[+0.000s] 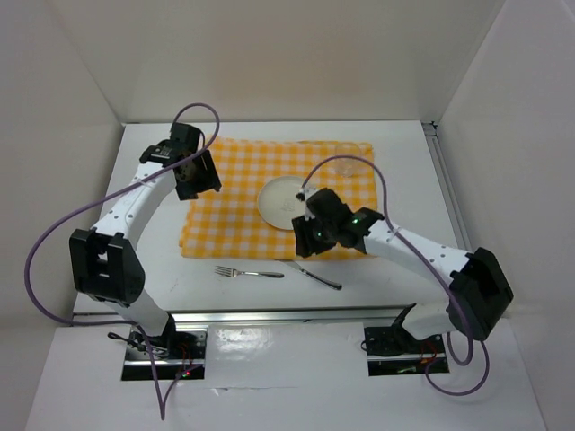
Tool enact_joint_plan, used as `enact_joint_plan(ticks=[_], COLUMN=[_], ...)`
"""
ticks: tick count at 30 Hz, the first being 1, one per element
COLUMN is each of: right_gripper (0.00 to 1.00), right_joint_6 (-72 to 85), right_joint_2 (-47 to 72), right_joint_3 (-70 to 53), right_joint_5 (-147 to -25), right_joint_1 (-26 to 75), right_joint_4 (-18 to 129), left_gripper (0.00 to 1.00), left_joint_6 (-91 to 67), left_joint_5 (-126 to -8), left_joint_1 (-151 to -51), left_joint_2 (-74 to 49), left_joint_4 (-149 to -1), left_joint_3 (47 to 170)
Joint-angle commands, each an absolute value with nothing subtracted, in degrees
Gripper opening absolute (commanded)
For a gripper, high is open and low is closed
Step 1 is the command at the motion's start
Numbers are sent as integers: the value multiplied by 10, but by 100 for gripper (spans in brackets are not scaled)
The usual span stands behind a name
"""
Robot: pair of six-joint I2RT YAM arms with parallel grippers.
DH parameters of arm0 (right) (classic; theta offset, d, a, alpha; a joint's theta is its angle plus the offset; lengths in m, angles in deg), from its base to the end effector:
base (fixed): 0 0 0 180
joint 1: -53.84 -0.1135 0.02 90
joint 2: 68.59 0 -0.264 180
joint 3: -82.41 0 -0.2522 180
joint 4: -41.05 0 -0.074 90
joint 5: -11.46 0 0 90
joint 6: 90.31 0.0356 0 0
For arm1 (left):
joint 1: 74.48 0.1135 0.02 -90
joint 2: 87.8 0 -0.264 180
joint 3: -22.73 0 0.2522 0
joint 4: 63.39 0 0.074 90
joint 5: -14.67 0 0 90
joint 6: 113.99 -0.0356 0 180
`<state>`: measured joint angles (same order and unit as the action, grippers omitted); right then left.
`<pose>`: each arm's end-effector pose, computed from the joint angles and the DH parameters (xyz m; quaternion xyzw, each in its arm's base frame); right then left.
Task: Set the dinner table for one person
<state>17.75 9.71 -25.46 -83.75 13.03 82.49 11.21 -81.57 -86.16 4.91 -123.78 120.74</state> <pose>0.2181 0.1926 0.2641 -0.1998 0.9099 0.2144 0.2937 0.3398 -0.0663 0.3108 -0.2101 0.9292 -0.0715 0.2954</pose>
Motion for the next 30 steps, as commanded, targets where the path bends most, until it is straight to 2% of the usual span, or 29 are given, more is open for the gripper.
enact_joint_plan(ticks=[1, 3, 7, 11, 17, 22, 27, 29, 30], right_gripper=[55, 55, 65, 65, 58, 48, 45, 38, 29], right_joint_6=[216, 216, 171, 157, 145, 139, 125, 119, 119], right_joint_2=[99, 131, 202, 241, 252, 290, 326, 338, 338], right_joint_3=[-286, -286, -280, -280, -293, -293, -280, -275, -275], right_joint_5=[-786, -762, -762, -762, -777, -799, -849, -857, -864], right_joint_1=[86, 64, 58, 58, 52, 46, 35, 35, 35], right_joint_4=[838, 849, 863, 852, 833, 826, 837, 837, 837], left_gripper=[75, 75, 75, 75, 74, 74, 74, 74, 74], left_joint_6=[129, 129, 129, 129, 129, 124, 124, 124, 124], left_joint_5=[-804, -804, -799, -788, -788, -788, -788, -783, -783], left_joint_1=[-849, -849, -849, -849, -849, -849, -849, -849, -849], left_joint_2=[29, 34, 40, 40, 40, 51, 51, 56, 56], left_joint_4=[-1215, -1221, -1221, -1215, -1215, -1215, -1215, -1215, -1215], left_joint_3=[1231, 1237, 1237, 1232, 1232, 1232, 1232, 1232, 1232])
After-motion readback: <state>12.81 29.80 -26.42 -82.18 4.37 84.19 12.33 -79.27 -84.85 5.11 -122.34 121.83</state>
